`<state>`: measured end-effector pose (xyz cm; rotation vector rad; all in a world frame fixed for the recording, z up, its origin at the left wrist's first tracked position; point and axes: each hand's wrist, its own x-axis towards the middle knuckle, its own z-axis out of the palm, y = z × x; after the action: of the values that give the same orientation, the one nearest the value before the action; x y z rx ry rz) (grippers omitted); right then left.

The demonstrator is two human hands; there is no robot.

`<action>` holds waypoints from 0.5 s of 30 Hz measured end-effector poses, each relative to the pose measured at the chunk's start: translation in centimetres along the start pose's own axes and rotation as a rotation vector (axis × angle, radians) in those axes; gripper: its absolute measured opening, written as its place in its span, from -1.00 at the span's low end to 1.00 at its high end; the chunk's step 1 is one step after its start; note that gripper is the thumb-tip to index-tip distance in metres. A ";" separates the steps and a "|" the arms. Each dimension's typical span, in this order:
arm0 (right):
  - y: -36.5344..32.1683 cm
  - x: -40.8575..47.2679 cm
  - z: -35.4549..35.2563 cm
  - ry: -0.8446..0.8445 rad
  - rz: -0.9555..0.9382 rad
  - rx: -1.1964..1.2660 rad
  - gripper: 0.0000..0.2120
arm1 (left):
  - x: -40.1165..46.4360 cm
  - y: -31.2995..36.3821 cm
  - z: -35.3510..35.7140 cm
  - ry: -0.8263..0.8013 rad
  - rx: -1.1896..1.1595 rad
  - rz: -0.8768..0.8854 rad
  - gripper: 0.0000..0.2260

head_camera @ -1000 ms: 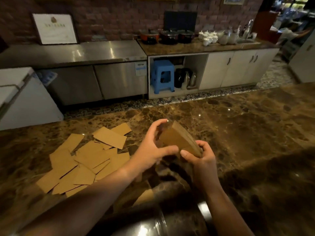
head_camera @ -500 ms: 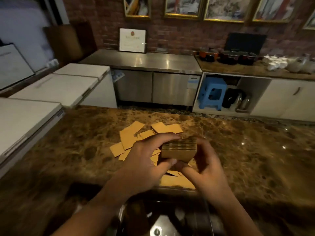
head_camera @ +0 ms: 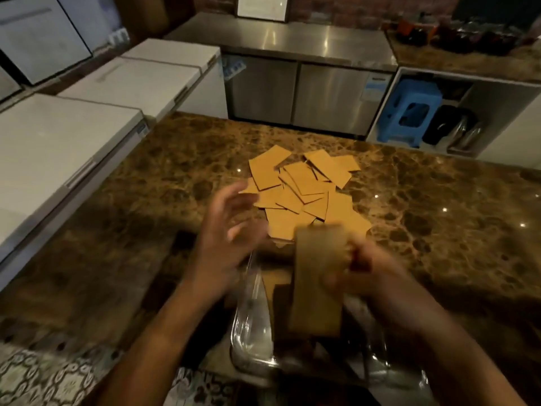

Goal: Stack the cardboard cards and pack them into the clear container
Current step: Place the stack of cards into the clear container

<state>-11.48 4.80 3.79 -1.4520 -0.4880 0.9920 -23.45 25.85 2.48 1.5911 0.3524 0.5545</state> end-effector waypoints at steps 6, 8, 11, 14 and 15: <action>5.6 2.1 2.5 0.085 0.478 -0.301 -0.79 | -3.4 -5.9 -0.3 0.032 -0.237 -0.414 -0.57; 5.9 2.9 2.9 0.119 0.490 -0.287 -0.81 | -3.8 -6.6 0.4 -0.015 -0.212 -0.455 -0.51; 6.1 3.3 3.9 0.129 0.433 -0.387 -0.83 | -4.0 -6.6 0.9 -0.031 -0.212 -0.482 -0.43; 6.4 3.7 5.3 0.136 0.330 -0.692 -0.90 | -4.1 -6.2 1.3 -0.018 -0.260 -0.493 -0.31; 6.7 3.9 6.2 0.118 0.308 -0.720 -0.90 | -4.2 -6.1 1.4 -0.020 -0.272 -0.491 -0.28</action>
<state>-16.05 10.42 -2.97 -2.2709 -0.5765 1.0080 -25.56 23.07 -4.23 1.1898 0.6038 0.1957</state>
